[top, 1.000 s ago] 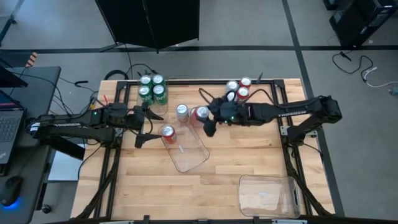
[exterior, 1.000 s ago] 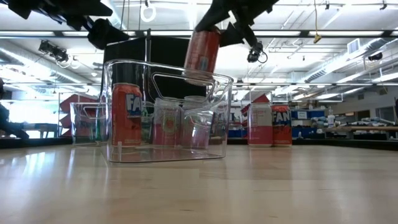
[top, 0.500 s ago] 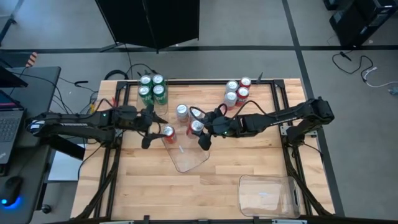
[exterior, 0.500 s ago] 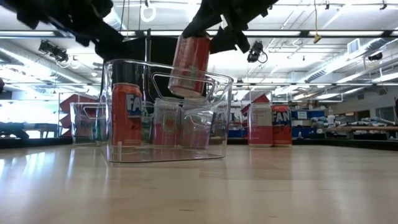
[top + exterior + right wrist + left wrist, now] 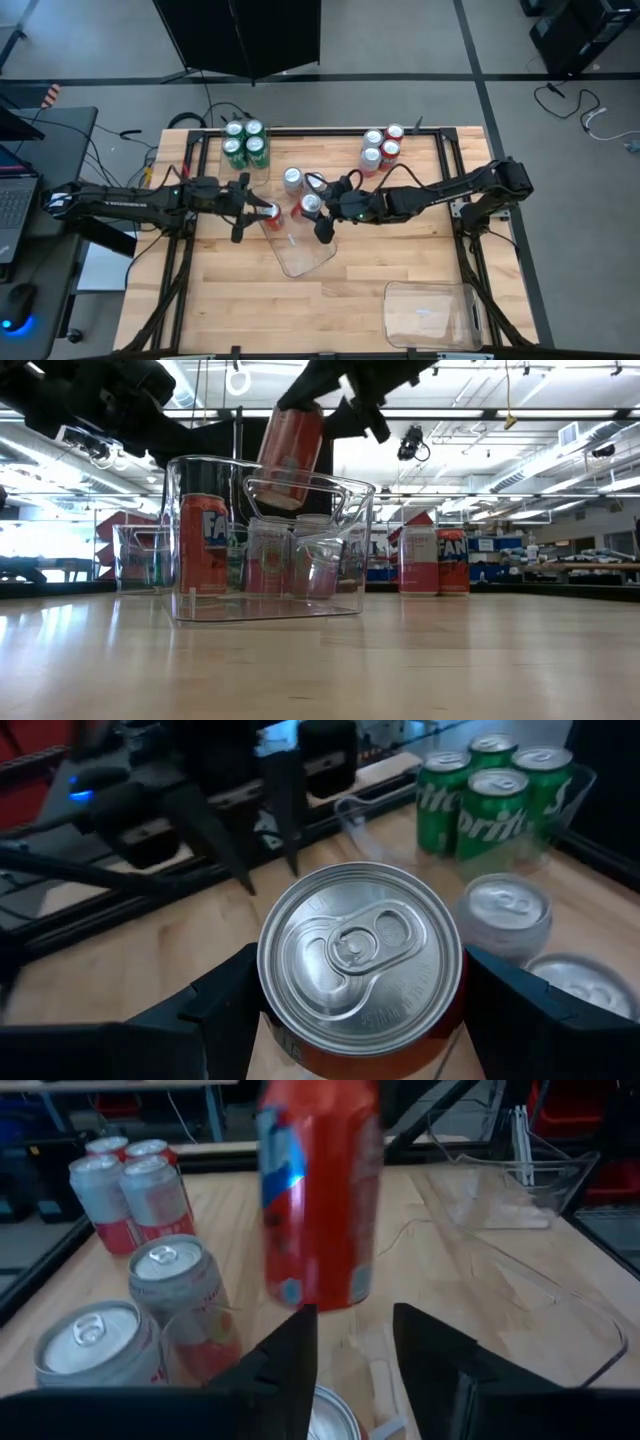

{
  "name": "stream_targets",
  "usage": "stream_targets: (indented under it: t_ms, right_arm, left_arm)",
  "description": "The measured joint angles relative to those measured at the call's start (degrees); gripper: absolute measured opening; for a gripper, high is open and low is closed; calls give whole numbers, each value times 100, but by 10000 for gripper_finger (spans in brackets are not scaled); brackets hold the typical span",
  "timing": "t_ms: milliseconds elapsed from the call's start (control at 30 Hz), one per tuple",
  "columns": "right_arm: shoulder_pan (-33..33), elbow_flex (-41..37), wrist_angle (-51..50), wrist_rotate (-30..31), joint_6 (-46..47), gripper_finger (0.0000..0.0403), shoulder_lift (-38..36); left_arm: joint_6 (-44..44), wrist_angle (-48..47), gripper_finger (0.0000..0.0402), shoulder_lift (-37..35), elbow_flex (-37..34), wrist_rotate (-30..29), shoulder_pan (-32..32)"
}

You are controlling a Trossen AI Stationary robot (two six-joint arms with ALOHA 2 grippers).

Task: Sort soda cans
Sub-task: Put the bottom left orange soda can into the center transparent bin

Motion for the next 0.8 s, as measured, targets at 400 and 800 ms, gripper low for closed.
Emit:
stream_targets:
  t_ms: [400,800]
  right_arm:
    - [-305,1335,-761,-174,-572,277,1270]
    - [-514,2155,-1545,-173,-439,277,2225]
  left_arm:
    - [59,-62,130,-241,0,-1,-2]
    - [216,-64,130,-298,0,-2,-7]
